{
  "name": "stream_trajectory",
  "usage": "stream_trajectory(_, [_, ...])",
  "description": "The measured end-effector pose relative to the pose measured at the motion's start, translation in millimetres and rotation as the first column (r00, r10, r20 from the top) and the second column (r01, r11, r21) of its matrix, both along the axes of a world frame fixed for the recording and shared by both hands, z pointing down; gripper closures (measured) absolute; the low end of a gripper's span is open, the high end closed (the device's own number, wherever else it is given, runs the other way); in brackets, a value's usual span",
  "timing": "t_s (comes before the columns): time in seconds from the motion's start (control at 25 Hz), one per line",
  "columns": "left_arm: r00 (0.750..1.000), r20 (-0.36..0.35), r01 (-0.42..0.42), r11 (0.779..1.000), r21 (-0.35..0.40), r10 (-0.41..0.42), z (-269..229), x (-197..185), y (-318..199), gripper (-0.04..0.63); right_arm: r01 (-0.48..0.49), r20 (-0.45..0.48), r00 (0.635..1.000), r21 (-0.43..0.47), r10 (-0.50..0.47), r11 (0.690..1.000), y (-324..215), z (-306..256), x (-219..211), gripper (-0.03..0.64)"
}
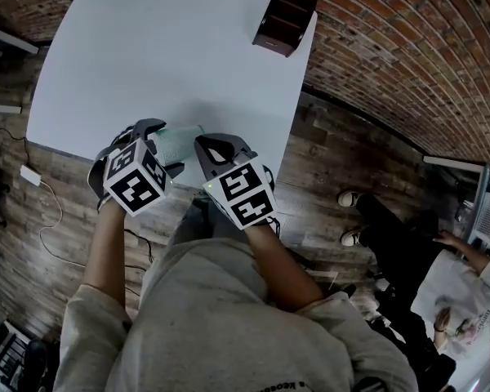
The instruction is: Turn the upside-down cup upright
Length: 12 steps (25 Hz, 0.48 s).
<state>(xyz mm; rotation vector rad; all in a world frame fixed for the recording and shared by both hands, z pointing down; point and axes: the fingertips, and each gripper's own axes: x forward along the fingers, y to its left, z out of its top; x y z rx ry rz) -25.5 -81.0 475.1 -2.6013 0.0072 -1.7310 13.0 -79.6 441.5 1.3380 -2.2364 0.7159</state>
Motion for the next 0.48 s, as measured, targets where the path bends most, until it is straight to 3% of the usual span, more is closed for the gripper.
stream_trajectory(0.48, [0.998, -0.055, 0.014, 1.000, 0.007, -0.013, -14.5, 11.8, -2.3, 0.207, -0.039, 0.053, 0.998, -0.038, 0.041, 0.999, -3.1, 28.6, 2.3, 0.611])
